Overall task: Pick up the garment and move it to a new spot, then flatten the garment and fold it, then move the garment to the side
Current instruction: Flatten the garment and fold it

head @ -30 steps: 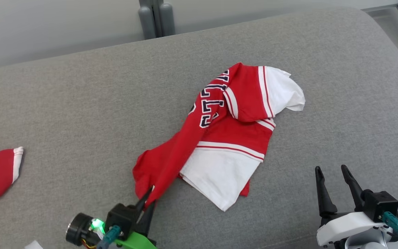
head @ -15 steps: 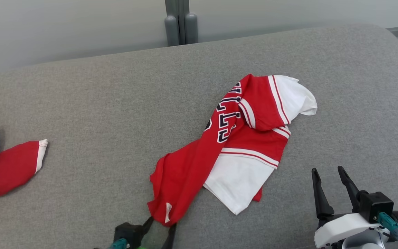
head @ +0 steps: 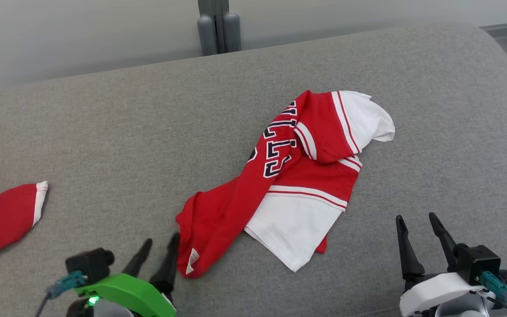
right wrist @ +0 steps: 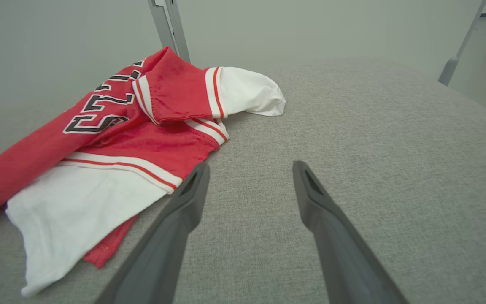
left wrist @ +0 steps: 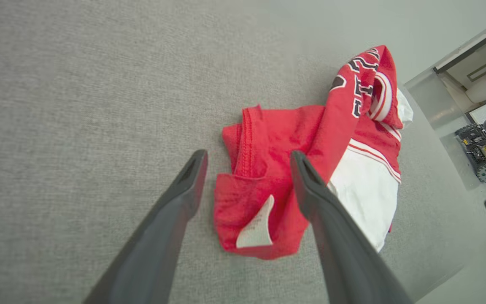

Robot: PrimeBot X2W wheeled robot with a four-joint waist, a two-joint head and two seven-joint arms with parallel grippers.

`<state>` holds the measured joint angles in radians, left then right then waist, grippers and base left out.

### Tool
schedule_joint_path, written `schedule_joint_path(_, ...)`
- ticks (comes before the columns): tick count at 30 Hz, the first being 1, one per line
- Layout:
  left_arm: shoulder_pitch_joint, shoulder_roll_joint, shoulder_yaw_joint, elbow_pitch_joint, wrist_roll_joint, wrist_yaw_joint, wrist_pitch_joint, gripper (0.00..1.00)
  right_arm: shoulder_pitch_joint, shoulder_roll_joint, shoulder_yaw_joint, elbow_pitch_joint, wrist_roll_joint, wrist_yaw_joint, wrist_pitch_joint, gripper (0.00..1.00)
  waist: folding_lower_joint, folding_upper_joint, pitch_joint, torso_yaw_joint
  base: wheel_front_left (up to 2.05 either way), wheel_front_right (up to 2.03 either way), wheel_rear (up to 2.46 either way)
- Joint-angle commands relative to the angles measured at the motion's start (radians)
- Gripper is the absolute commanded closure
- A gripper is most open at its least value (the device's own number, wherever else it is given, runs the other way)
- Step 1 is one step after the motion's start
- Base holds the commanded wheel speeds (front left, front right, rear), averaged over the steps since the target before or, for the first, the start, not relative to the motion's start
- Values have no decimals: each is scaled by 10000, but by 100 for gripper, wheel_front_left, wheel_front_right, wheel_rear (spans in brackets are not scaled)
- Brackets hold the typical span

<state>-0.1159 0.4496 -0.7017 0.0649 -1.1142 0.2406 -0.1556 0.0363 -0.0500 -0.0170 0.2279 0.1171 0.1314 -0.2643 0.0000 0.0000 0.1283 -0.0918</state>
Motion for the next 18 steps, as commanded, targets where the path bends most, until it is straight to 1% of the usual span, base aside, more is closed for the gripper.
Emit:
schedule_joint_path(1,76,308,302,-296,-94,153,-69,0,-74,-12,-11,-6,23,-15,1,0,0,0,45,-75,0,0,0)
schedule_joint_path(2,104,368,481,-592,-197,220,-93,0,-79,-15,-24,-16,21,-15,1,0,0,0,59,-99,0,0,0)
schedule_joint_path(4,163,453,761,-946,-435,215,-140,0,-67,-15,-40,-31,24,-15,1,0,0,0,100,-134,0,0,0)
schedule_joint_path(6,92,752,636,-922,-226,270,100,0,-95,-12,6,-23,37,-15,1,0,0,0,150,-189,0,0,0)
schedule_joint_path(8,-31,626,416,-811,-289,107,351,0,-160,-14,57,0,59,-15,1,0,0,0,203,-247,0,0,0)
schedule_joint_path(10,-203,680,150,-462,-129,-4,621,0,-224,-18,91,12,99,-15,1,0,0,0,274,-301,0,0,0)
schedule_joint_path(13,-464,501,-145,215,3,-174,844,0,-276,-14,128,24,140,-15,1,0,0,0,335,-362,0,0,0)
schedule_joint_path(17,-792,269,-204,1200,-18,-533,768,0,-354,-14,133,34,125,-15,1,0,0,0,390,-425,0,0,0)
schedule_joint_path(18,-830,111,-185,1414,-175,-695,757,36,-350,-14,118,33,123,-15,1,0,0,0,388,-428,0,0,0)
